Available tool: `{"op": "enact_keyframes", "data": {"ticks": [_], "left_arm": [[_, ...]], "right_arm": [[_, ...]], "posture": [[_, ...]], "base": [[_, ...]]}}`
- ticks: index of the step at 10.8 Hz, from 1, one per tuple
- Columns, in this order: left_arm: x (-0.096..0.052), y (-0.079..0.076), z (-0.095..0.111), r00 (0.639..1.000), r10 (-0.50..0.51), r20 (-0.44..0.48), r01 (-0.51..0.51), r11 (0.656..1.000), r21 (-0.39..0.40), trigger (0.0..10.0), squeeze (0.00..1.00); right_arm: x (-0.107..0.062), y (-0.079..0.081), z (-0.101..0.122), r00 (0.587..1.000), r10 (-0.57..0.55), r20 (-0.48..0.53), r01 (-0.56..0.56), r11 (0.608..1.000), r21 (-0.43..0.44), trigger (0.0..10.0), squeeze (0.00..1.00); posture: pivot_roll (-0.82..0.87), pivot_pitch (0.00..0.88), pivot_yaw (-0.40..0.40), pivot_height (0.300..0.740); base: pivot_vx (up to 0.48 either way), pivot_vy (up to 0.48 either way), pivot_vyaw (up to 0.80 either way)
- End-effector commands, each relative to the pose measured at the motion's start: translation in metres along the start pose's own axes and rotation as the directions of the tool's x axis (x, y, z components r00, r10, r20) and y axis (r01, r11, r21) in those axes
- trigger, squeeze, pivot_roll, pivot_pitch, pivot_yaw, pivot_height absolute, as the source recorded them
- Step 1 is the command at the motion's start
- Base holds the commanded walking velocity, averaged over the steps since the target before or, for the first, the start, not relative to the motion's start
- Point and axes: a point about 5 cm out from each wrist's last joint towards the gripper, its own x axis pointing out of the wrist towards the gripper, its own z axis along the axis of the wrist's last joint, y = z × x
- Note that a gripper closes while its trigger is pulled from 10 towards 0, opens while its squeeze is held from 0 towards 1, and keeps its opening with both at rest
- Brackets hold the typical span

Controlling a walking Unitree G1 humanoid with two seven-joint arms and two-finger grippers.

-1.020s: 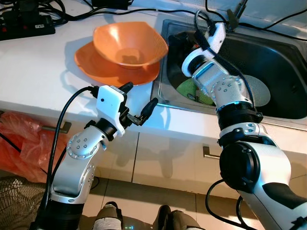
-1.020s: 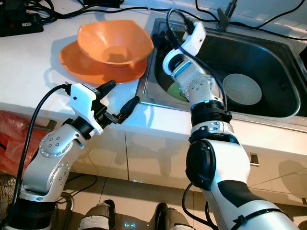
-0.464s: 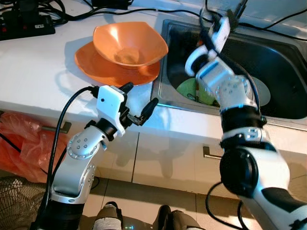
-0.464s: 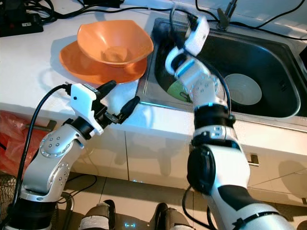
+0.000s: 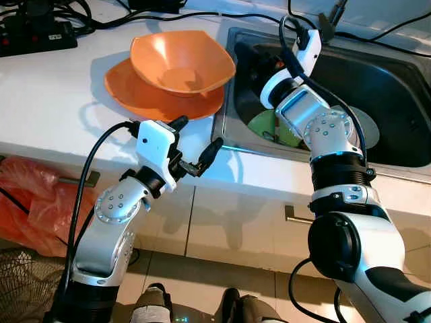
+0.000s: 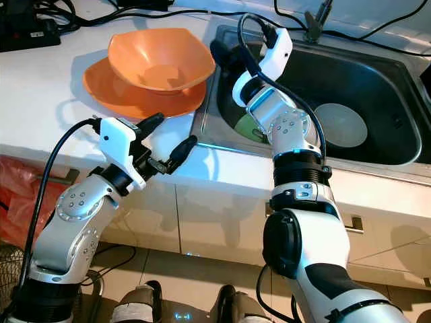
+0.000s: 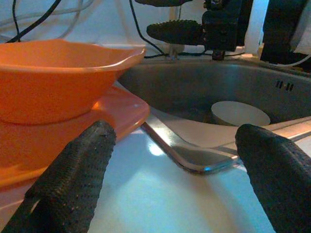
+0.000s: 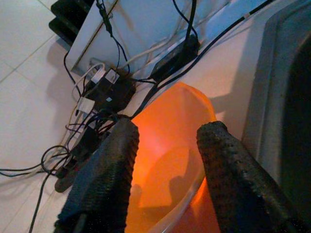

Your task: Kitchen organization

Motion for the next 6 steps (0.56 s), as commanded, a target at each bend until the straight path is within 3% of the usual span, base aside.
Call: {"op": "enact_keyframes", "data": {"ticks": [1, 5, 6], "left_arm": [[0.001, -0.005, -0.007, 0.999, -0.022, -0.03, 0.022, 1.0, -0.019, 10.0, 0.0], [0.002, -0.006, -0.008, 0.999, -0.028, -0.032, 0.027, 0.999, -0.021, 10.0, 0.0], [0.002, -0.007, -0.008, 0.999, -0.028, -0.032, 0.028, 0.999, -0.024, 10.0, 0.0]], "right_arm": [[-0.003, -0.003, 0.001, 1.0, -0.008, 0.002, 0.008, 1.0, 0.006, 10.0, 1.0], [-0.009, -0.018, 0.007, 0.997, -0.075, 0.004, 0.075, 0.996, -0.049, 10.0, 1.0], [-0.015, -0.028, 0.019, 0.993, -0.115, 0.038, 0.119, 0.984, -0.132, 10.0, 1.0]], "posture": [[0.24, 0.193, -0.114, 0.74], [0.23, 0.197, -0.114, 0.74], [0.23, 0.198, -0.114, 0.74]], "base": [[0.0, 0.0, 0.0], [0.0, 0.0, 0.0], [0.0, 0.0, 0.0]]}}
